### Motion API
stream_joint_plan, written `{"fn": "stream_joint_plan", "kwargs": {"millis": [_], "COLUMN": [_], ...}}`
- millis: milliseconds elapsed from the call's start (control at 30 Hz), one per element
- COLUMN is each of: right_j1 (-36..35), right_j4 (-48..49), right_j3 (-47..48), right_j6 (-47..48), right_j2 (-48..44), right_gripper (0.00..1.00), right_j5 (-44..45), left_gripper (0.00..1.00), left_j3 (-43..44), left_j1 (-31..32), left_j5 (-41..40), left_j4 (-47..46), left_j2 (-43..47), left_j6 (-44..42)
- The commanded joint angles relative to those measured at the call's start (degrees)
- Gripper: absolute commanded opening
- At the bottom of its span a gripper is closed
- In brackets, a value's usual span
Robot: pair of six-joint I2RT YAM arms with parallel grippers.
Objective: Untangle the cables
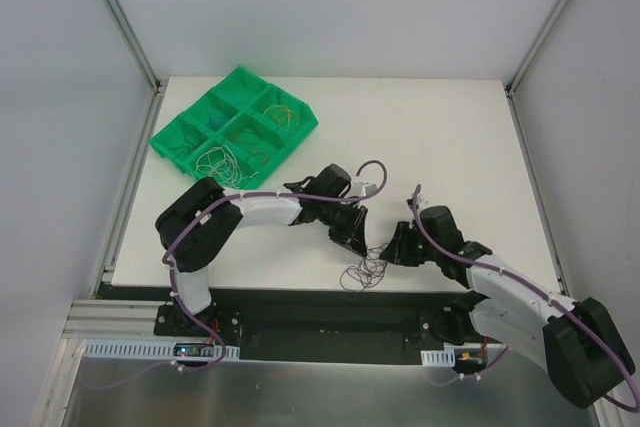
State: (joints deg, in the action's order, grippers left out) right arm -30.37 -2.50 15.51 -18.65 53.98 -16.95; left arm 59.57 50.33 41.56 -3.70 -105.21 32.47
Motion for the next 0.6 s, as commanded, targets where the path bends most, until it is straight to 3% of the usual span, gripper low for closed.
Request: {"fn": "stream_joint_plan", "kwargs": {"millis": [0, 33, 233, 367, 567], "right_j1": [-0.3, -0.3, -0.1, 1.7, 5.7], "right_j4": [1.8, 1.5, -5.7, -9.1, -10.7], "right_j3": [2.2, 2.8, 6.8, 9.4, 13.2], "right_j6": [0.2, 0.5, 2.9, 4.1, 6.6], "right_j2": [0.5, 0.6, -1.3, -2.3, -0.6], "right_gripper": [0.24, 0.19, 0.01, 0.01, 0.01], "right_j5": [1.2, 1.7, 12.5, 19.6, 19.9], "left_gripper": [0.04, 0.0, 0.0, 0.0, 0.0], "left_j3": [2.6, 2.7, 2.9, 1.4, -0.9], "left_j1": [0.5, 0.4, -0.8, -4.4, -10.3], "left_j5": [-1.9, -2.9, -15.3, -21.8, -30.2], "left_j4": [3.4, 5.3, 13.6, 16.1, 18.0], "left_j2": [2.8, 3.3, 9.7, 16.4, 26.8], "left_j6": [-3.9, -4.7, -10.7, -11.1, -12.8]}}
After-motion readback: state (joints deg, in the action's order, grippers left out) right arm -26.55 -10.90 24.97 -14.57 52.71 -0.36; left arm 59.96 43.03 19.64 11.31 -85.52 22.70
